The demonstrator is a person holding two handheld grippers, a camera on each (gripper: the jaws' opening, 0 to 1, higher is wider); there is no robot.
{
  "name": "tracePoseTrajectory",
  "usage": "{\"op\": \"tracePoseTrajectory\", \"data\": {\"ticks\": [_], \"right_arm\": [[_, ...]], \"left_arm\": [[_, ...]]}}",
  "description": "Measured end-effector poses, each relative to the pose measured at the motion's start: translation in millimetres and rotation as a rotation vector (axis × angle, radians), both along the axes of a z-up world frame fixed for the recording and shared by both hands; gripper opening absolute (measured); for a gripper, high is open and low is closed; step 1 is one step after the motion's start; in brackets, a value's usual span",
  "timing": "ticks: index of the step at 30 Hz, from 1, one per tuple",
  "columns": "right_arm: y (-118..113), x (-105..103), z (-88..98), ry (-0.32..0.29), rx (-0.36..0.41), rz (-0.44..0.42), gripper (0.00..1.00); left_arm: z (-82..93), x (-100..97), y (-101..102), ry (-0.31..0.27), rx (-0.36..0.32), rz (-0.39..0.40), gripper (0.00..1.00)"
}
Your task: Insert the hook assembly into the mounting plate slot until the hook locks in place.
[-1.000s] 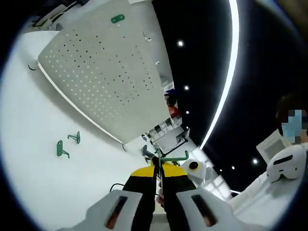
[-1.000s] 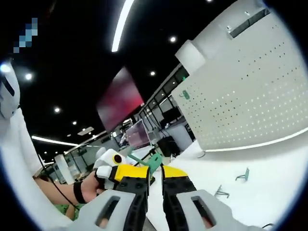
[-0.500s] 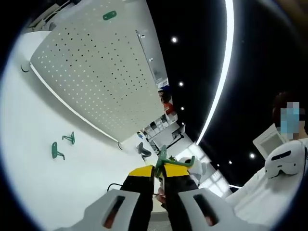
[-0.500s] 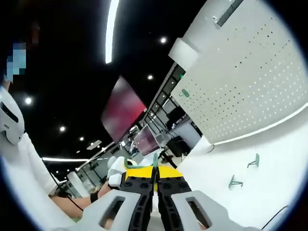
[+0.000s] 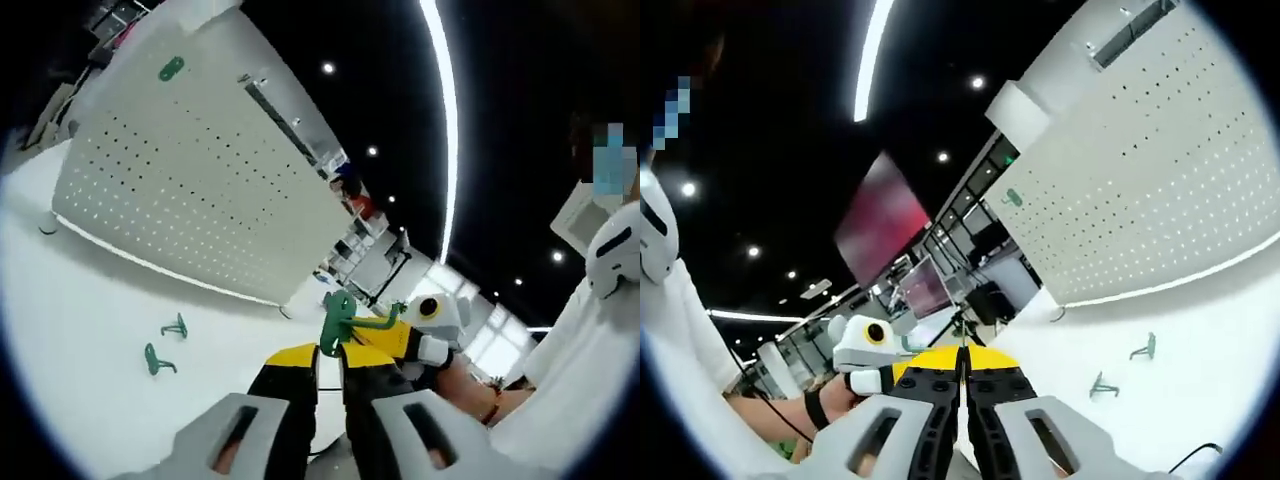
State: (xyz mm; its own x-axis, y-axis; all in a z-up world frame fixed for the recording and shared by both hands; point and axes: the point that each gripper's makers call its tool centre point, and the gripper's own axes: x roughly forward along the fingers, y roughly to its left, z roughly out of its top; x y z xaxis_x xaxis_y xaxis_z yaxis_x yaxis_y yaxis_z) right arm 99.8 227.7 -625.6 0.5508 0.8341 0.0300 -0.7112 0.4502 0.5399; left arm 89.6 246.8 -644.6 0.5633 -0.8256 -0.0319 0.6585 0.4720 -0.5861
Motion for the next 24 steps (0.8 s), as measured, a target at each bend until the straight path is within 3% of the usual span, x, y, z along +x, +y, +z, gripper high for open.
{"op": "tracePoseTrajectory", "data": {"ticks": [5,11,14,24], "right_arm": [[-3,3,-4.0,-0.002,-0.036,-0.017,0.00],[-3,6,-11.5,-0.045,-0.129,-0.047,0.00],[-4,8,-10.4,-0.030,-0.101,-0.063,0.00],[0,7,-16.4,-0.043,-0.154,-0.064,0.00]], "left_arm": [[0.5,-0.2,1,-0.067,0.091,0.025,0.14],[2.5,1.7,4,-0.075,0.157,0.048,0.15],[3.4,0.5,1,-0.092,0.191,0.034,0.17],[6.5,3.4,1,-0.091,0.212,0.048,0.12]]}}
